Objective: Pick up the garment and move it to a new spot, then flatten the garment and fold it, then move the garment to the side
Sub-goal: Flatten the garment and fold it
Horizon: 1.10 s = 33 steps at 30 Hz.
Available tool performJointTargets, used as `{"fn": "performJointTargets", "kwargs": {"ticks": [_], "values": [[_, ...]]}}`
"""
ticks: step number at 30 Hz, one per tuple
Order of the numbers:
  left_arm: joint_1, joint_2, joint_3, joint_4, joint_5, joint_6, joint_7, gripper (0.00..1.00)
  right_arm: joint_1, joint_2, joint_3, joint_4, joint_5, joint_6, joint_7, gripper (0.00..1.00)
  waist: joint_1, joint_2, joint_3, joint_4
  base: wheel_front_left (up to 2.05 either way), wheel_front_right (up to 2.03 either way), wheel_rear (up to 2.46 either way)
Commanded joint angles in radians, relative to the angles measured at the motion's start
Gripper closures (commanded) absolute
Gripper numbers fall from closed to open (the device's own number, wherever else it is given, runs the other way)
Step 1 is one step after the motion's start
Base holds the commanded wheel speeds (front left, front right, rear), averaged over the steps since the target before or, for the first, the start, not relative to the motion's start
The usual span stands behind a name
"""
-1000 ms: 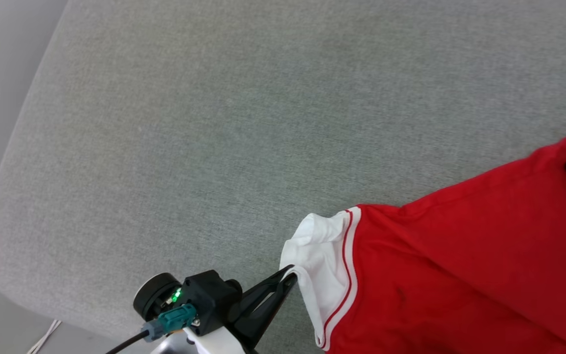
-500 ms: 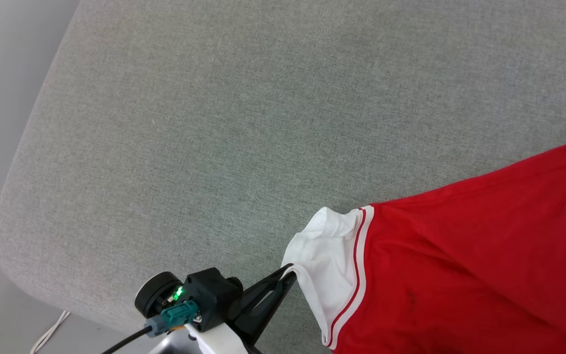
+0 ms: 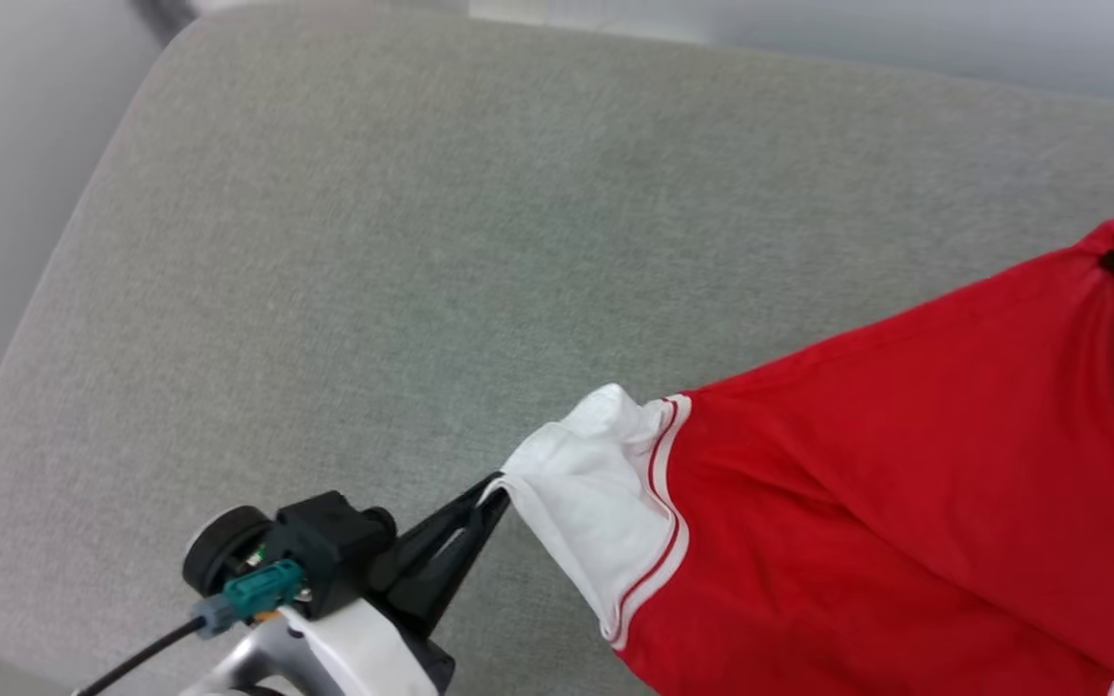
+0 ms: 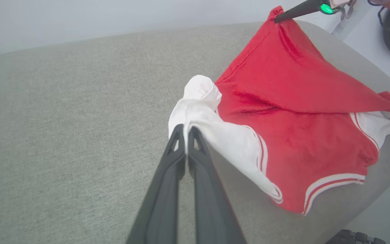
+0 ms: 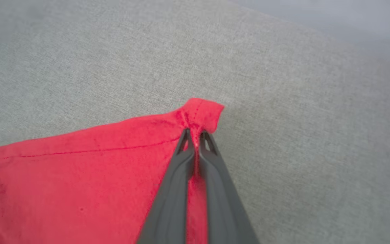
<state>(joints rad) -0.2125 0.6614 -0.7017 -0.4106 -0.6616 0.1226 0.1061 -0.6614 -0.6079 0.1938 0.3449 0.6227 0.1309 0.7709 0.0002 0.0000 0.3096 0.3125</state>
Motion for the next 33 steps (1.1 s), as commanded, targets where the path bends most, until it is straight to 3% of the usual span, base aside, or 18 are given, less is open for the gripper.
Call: {"fn": "performJointTargets", "kwargs": {"ticks": [1, 7, 15, 21, 33], "values": [[0.007, 0.010, 0.010, -0.008, -0.005, 0.006, -0.006, 1.00, -0.014, 0.004, 0.004, -0.004, 0.009, 0.000, -0.011, 1.00, -0.0002, 0.0000, -0.063, -0.059, 0.00, 0.00, 0.00], [0.021, 0.067, 0.083, -0.057, -0.024, 0.040, -0.018, 1.00, -0.006, -0.010, 0.006, -0.065, 0.077, 0.000, -0.056, 1.00, -0.0002, 0.0000, -0.146, -0.141, 0.00, 0.00, 0.00], [-0.026, 0.137, 0.206, -0.122, -0.028, 0.072, -0.051, 1.00, 0.011, -0.010, -0.063, -0.222, 0.143, 0.000, -0.082, 1.00, -0.0002, 0.0000, -0.215, -0.246, 0.00, 0.00, 0.00], [-0.102, 0.177, 0.319, -0.160, -0.054, 0.084, -0.065, 1.00, 0.002, 0.036, -0.107, -0.345, 0.155, 0.000, -0.071, 1.00, -0.0002, 0.0000, -0.246, -0.326, 0.00, 0.00, 0.00], [-0.313, 0.196, 0.480, -0.172, -0.102, 0.112, -0.058, 1.00, -0.050, 0.123, -0.141, -0.539, 0.125, 0.000, -0.059, 1.00, -0.0002, 0.0000, -0.221, -0.439, 0.00, 0.00, 0.00]]}}
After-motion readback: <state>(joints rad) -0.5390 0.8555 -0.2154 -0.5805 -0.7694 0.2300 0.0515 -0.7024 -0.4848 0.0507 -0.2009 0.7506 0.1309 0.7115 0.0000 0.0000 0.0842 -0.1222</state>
